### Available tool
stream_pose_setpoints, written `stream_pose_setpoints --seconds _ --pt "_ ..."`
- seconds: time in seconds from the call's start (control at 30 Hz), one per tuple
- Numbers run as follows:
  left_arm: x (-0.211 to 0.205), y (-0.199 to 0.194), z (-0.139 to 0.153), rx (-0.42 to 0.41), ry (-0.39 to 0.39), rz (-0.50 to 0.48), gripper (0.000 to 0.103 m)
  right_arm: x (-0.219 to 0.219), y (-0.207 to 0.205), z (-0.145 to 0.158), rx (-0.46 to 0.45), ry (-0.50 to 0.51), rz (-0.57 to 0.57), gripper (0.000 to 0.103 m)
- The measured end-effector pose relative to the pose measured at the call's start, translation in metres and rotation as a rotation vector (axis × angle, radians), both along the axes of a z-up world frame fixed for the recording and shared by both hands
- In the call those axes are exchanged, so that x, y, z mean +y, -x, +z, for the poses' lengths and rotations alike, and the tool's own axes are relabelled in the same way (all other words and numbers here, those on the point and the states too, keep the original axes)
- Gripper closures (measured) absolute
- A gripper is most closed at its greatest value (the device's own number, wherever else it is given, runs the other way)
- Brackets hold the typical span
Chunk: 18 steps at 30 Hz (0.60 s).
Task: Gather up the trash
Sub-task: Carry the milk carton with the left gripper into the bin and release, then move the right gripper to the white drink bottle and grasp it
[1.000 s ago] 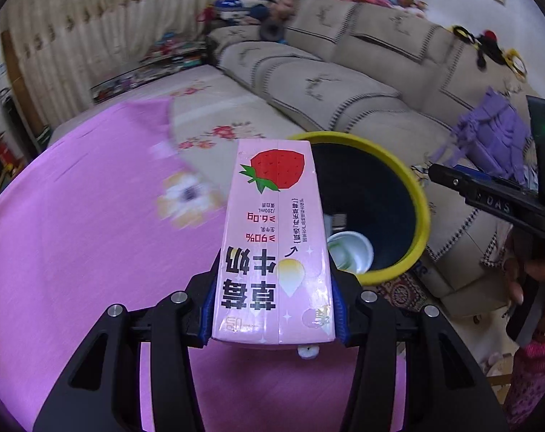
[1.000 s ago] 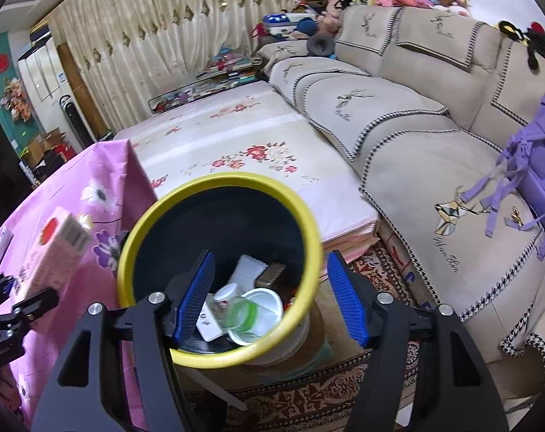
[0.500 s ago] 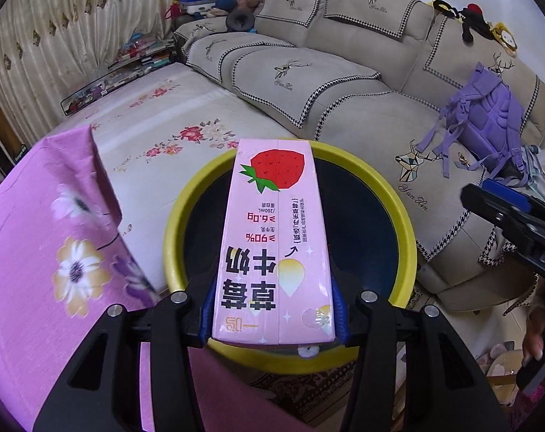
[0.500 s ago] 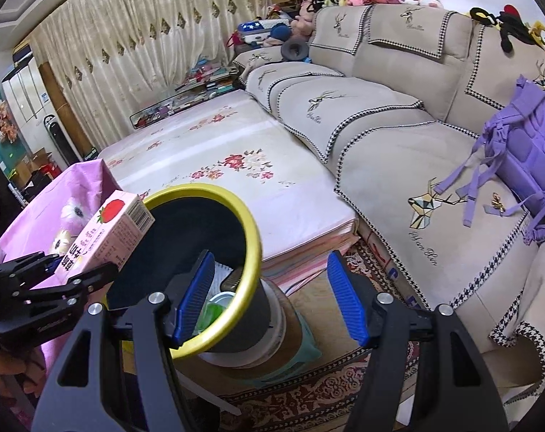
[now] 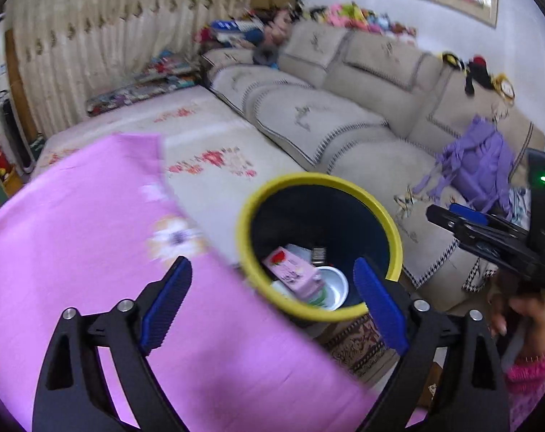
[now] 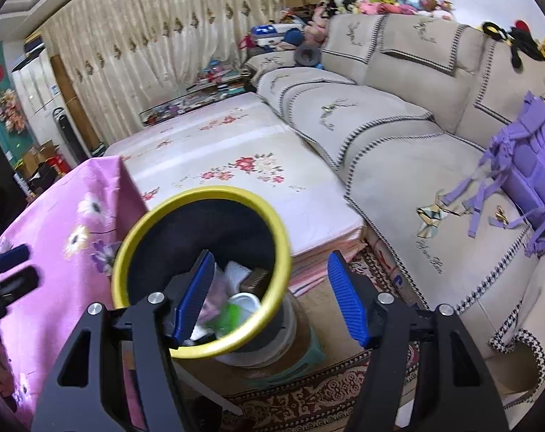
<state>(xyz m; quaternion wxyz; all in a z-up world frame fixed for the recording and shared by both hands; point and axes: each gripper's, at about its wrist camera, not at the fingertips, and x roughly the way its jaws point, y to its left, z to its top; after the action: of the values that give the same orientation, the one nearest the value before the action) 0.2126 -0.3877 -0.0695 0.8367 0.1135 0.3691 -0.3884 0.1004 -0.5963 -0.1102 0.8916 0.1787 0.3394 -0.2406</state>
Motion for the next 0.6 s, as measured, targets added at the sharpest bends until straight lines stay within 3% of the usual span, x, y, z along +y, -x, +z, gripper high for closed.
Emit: stream_pose_setpoints --seconds 0.3,0.43,0.6 --pt "0.206 0.012 0.006 -0.121 -0.029 0.297 0.01 0.093 -0.071 0.014 -0.005 0.014 0.25 0.039" --pt "0.295 0.008 -0.001 -0.122 -0.044 0.45 0.01 0.158 -0.113 0.021 -0.011 0.01 0.42 0.039" --pt "0.371 0.012 -0.013 -0.145 -0.077 0.591 0.01 0.255 -0.162 0.026 -0.02 -0.005 0.669 0.039"
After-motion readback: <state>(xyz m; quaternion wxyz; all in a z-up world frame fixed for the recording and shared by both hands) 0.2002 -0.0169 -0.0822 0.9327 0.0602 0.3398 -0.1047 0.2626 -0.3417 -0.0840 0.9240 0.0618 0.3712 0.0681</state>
